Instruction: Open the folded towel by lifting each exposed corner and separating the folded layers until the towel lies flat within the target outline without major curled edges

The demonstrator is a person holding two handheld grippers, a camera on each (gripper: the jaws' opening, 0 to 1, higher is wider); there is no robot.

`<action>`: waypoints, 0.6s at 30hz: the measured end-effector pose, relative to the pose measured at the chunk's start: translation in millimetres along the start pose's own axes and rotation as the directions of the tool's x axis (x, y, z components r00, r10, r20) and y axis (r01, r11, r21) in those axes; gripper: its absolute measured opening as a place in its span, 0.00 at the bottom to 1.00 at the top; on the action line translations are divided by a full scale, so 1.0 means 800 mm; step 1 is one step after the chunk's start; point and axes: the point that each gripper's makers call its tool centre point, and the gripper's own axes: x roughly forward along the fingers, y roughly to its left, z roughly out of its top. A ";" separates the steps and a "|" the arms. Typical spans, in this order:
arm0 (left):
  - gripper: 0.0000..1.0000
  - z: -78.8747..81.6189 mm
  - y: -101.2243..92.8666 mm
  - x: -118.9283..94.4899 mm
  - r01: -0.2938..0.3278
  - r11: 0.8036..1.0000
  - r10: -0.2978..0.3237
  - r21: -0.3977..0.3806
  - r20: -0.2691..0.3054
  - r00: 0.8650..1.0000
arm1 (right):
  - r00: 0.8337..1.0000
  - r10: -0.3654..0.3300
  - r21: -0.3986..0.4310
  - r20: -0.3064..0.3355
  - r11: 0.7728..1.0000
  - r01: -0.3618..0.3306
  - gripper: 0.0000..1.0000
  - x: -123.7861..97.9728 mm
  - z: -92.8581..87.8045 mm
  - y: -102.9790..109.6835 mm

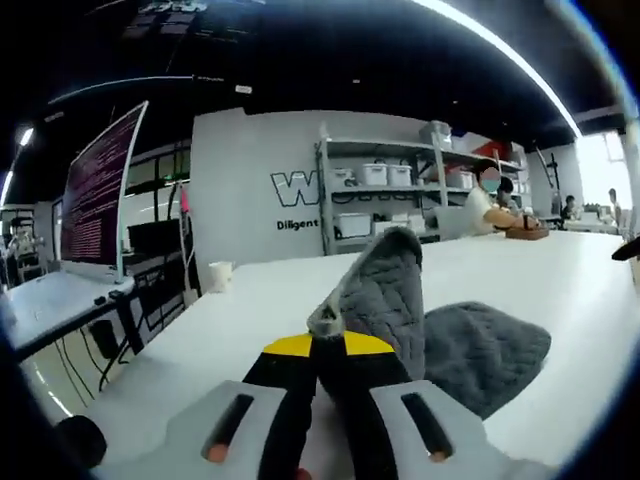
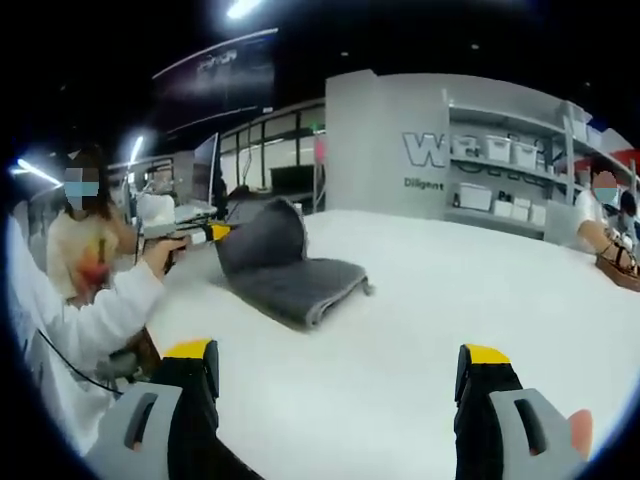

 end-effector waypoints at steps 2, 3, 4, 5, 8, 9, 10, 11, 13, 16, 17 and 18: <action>0.08 -0.019 0.012 -0.004 -0.028 0.998 0.031 0.053 -0.065 0.997 | 1.000 -0.002 -0.002 -0.001 1.000 0.002 0.99 0.000 0.000 -0.001; 0.08 -0.026 0.016 -0.004 -0.035 0.997 0.041 0.070 -0.090 0.995 | 1.000 -0.003 0.001 0.000 1.000 0.003 0.99 0.000 0.000 -0.001; 0.08 -0.034 0.019 -0.003 -0.037 0.996 0.046 0.083 -0.111 0.993 | 1.000 -0.003 0.003 0.004 1.000 0.003 0.99 0.000 0.001 -0.002; 0.08 -0.042 0.021 -0.003 -0.037 0.995 0.049 0.089 -0.137 0.989 | 1.000 -0.001 0.003 0.004 1.000 0.001 0.99 0.001 0.001 -0.001; 0.08 -0.066 0.025 -0.001 -0.025 0.997 0.038 0.068 -0.212 0.976 | 1.000 0.005 -0.002 -0.015 1.000 -0.005 0.98 0.006 -0.004 0.001; 0.08 -0.069 0.026 0.000 -0.018 0.998 0.029 0.054 -0.210 0.977 | 1.000 0.007 -0.003 -0.019 1.000 -0.007 0.98 0.006 -0.004 0.002; 0.08 -0.071 0.025 0.000 -0.008 1.000 0.014 0.028 -0.209 0.978 | 1.000 0.009 -0.004 -0.019 1.000 -0.009 0.98 0.006 -0.004 0.003; 0.08 -0.073 0.027 -0.001 -0.006 1.000 0.001 -0.025 -0.205 0.979 | 1.000 0.012 -0.004 -0.017 1.000 -0.012 0.98 0.005 -0.004 0.004; 0.10 -0.075 0.032 -0.002 -0.003 0.999 -0.008 -0.054 -0.200 0.980 | 1.000 0.014 0.001 -0.007 1.000 -0.013 0.98 0.004 -0.002 0.004; 0.13 -0.080 0.040 -0.005 -0.003 0.995 -0.018 -0.098 -0.203 0.979 | 1.000 0.003 0.001 -0.004 1.000 -0.003 0.98 0.003 -0.001 0.001; 0.14 -0.082 0.042 -0.008 -0.001 0.994 -0.021 -0.107 -0.203 0.979 | 1.000 0.000 0.001 -0.007 1.000 0.000 0.98 0.003 -0.003 0.000; 0.15 -0.083 0.043 -0.010 -0.002 0.994 -0.021 -0.112 -0.204 0.979 | 1.000 0.000 0.003 -0.010 1.000 0.000 0.98 0.003 -0.004 0.000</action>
